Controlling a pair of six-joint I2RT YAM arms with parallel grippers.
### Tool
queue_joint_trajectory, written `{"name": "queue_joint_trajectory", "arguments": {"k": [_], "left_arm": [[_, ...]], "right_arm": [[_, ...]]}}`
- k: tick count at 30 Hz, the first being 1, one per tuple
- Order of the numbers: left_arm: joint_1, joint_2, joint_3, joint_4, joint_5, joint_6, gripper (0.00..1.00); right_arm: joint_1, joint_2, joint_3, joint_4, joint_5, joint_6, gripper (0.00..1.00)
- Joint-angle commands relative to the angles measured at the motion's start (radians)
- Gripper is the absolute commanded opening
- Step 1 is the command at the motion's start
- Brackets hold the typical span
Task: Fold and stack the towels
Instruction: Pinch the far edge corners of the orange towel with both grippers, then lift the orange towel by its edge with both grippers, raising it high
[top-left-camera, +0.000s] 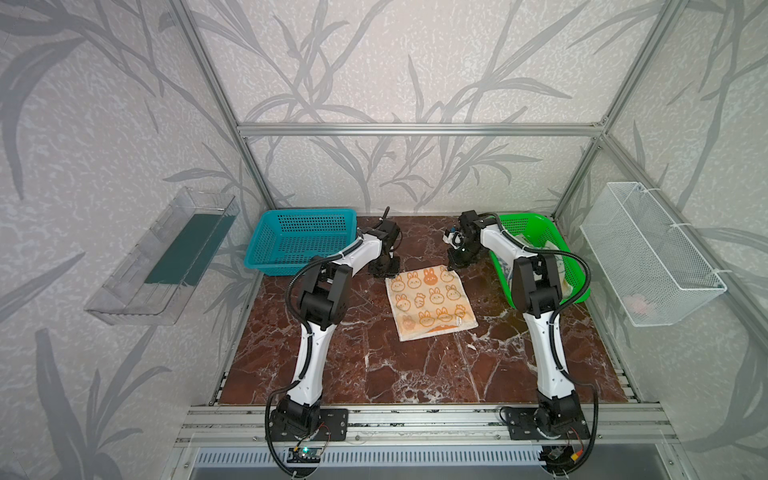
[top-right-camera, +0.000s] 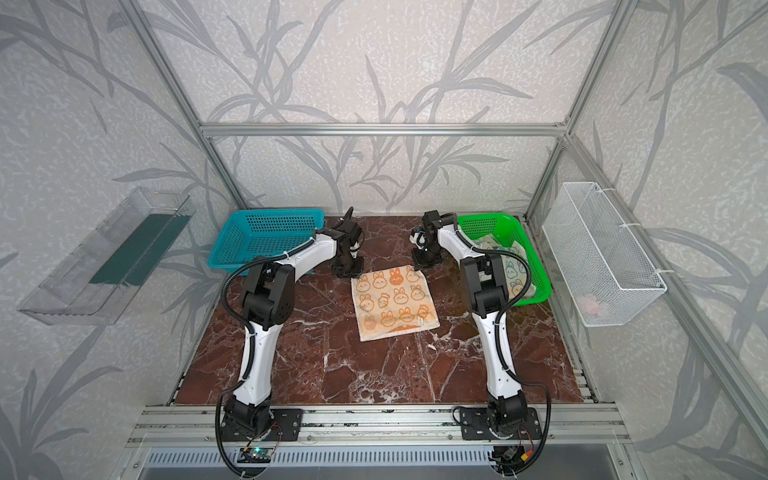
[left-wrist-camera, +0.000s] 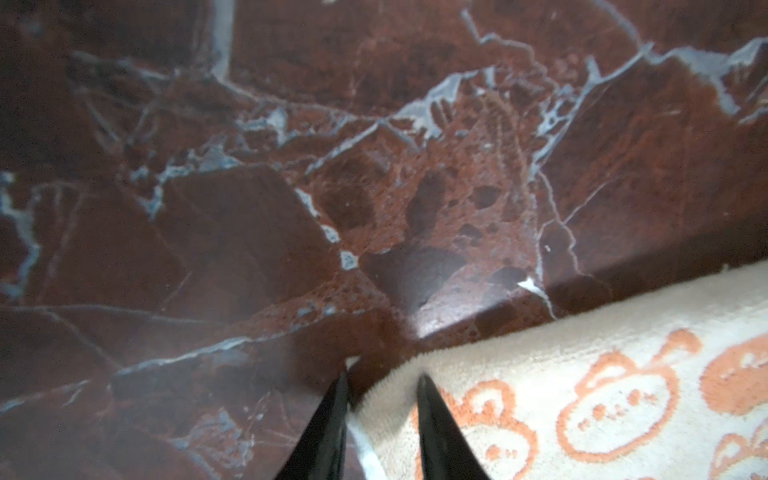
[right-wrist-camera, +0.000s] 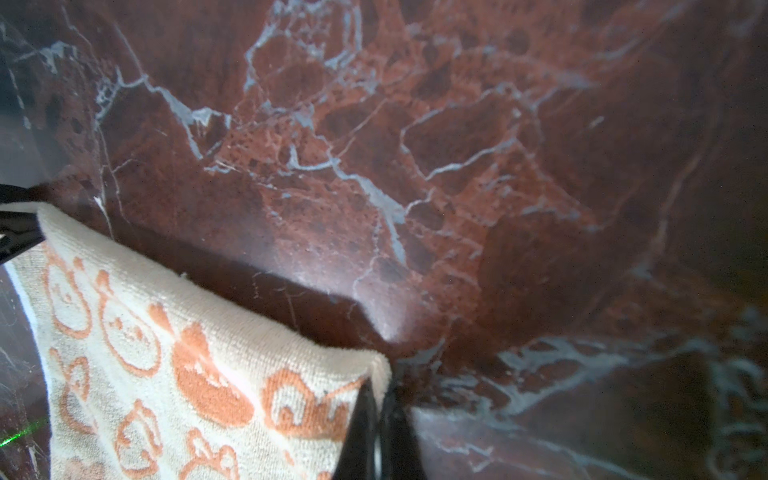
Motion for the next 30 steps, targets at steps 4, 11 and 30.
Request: {"name": "queue_joint_trajectory", "arguments": {"k": [4,11,30], "left_arm": [[-0.014,0.119,-0.051,-0.038,-0.013,0.030,0.17],[-0.013,0.107,-0.043,-0.058,-0.041,0.047,0.00],[-0.002,-0.404,0.202,-0.135,-0.106,0.096,0.00]], "right_arm": [[-0.002,-0.010,0.012,-0.031,-0.021,-0.013,0.01],[-0.014,-0.029,0.021,-0.023,-0.053,0.010,0.00],[-0.041,-0.611,-0.233,0.074,-0.149,0.139,0.00]]}}
